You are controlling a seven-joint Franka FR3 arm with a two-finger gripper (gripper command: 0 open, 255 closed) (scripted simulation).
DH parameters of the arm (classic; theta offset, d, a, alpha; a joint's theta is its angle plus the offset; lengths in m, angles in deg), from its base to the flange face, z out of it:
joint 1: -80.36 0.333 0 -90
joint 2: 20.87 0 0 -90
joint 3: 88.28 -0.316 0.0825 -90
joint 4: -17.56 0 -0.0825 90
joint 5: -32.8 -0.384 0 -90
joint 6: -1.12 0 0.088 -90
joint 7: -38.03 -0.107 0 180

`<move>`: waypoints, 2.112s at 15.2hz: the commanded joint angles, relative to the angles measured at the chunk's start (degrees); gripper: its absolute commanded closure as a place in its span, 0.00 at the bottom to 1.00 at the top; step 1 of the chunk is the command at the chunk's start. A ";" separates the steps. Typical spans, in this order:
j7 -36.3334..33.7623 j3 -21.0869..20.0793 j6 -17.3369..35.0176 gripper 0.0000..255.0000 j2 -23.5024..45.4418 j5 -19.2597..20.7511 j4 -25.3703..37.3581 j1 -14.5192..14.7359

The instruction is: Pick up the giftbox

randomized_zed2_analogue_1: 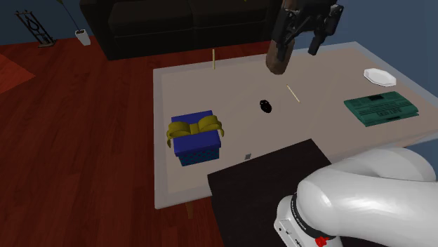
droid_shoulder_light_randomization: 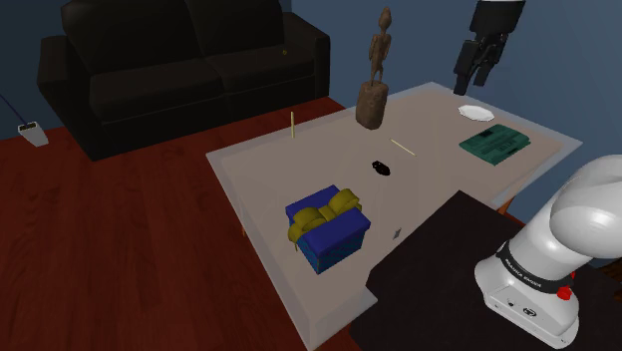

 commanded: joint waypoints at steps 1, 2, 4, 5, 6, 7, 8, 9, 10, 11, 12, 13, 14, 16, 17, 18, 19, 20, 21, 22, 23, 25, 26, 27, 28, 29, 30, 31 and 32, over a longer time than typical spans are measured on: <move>0.00 0.00 0.00 0.00 0.00 0.00 0.00 0.00; 1.85 0.10 1.88 0.00 1.11 0.24 -0.80 0.83; 5.48 0.27 5.63 0.00 3.47 0.69 -2.23 2.49; 7.27 0.32 7.50 0.00 4.72 0.88 -2.86 3.32; 9.05 0.35 9.37 0.00 6.01 1.06 -3.44 4.12; 10.81 0.35 11.23 0.00 7.33 1.22 -3.97 4.91; 12.56 0.33 13.08 0.00 8.70 1.37 -4.46 5.69; 14.28 0.31 14.92 0.00 10.09 1.52 -4.89 6.49; 15.98 0.26 16.76 0.00 11.52 1.65 -5.29 7.27; 17.68 0.18 18.58 0.00 12.97 1.77 -5.64 8.04; 19.34 0.10 20.39 0.00 14.44 1.89 -5.94 8.81; 21.00 -0.02 22.19 0.00 15.94 2.00 -6.21 9.56; 22.64 -0.16 23.98 0.00 17.46 2.10 -6.45 10.30; 25.85 -0.51 27.51 0.00 20.54 2.31 -6.80 11.76; 27.43 -0.71 29.25 0.00 22.10 2.41 -6.94 12.47; 28.99 -0.94 30.98 0.00 23.67 2.52 -7.04 13.17; 30.52 -1.19 32.70 0.00 25.25 2.63 -7.11 13.86; 32.03 -1.48 34.40 0.00 26.83 2.75 -7.16 14.53; 33.52 -1.79 36.08 0.00 28.42 2.89 -7.19 15.17; 34.98 -2.12 37.75 0.00 30.01 3.04 -7.19 15.80; 36.42 -2.48 39.40 0.00 31.60 3.21 -7.17 16.41; 39.19 -3.27 42.66 0.00 34.79 3.63 -7.07 17.58; 40.52 -3.69 44.26 0.00 36.38 3.89 -7.00 18.14; 41.82 -4.13 45.86 0.00 37.97 4.19 -6.91 18.68; 43.07 -4.60 47.43 0.00 39.56 4.53 -6.81 19.20; 44.28 -5.07 48.99 0.00 41.14 4.93 -6.70 19.71; 45.44 -5.55 50.54 0.00 42.73 5.39 -6.57 20.20; 46.54 -6.03 52.07 0.00 44.31 5.91 -6.43 20.69; 47.59 -6.52 53.59 0.00 45.89 6.50 -6.28 21.16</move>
